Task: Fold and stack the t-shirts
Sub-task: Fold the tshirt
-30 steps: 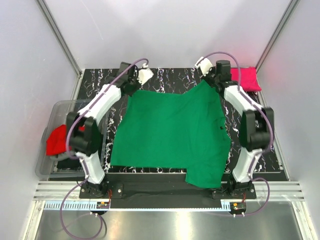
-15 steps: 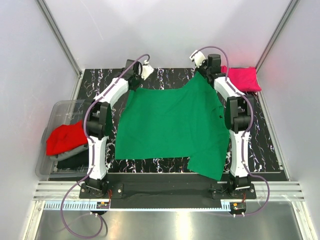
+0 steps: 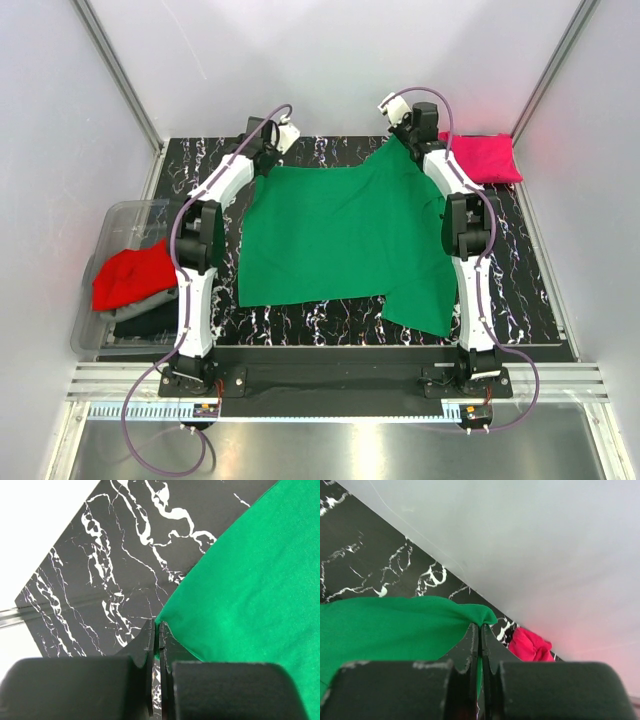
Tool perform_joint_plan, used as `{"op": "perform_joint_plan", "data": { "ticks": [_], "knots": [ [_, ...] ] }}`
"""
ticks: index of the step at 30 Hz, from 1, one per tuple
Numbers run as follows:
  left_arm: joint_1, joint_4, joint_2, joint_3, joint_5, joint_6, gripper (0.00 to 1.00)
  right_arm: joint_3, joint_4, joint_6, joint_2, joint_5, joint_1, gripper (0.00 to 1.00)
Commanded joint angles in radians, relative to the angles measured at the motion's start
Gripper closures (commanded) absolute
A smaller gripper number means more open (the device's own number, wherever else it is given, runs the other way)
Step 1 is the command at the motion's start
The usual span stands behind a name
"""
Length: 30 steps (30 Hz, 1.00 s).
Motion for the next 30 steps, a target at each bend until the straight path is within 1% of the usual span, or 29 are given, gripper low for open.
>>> {"op": "perform_joint_plan", "data": {
  "ticks": [1,5,11,14,20,24,30],
  "knots": [
    [-0.002,0.094,-0.008,0.05,-0.012,0.009,1.0,0.037,0.014,0.009,-0.022,0.04,-0.007,1.0],
    [0.0,0.137,-0.012,0.06,0.017,0.051,1.0,-0.001,0.012,-0.004,-0.058,0.044,-0.024,1.0],
    [0.0,0.148,-0.031,0.06,0.02,0.078,1.0,-0.097,0.014,-0.004,-0.143,0.041,-0.048,1.0],
    [0.001,0.148,-0.064,0.026,0.038,0.092,1.0,-0.171,0.015,-0.004,-0.201,0.029,-0.053,1.0],
    [0.001,0.147,-0.166,-0.126,0.092,0.117,1.0,-0.326,0.032,-0.006,-0.324,0.006,-0.054,1.0],
    [0.003,0.144,-0.215,-0.184,0.098,0.12,1.0,-0.406,0.038,0.006,-0.397,0.001,-0.053,1.0],
    [0.007,0.141,-0.246,-0.194,0.127,0.124,1.0,-0.503,0.038,0.008,-0.479,0.003,-0.053,1.0]
  ]
}}
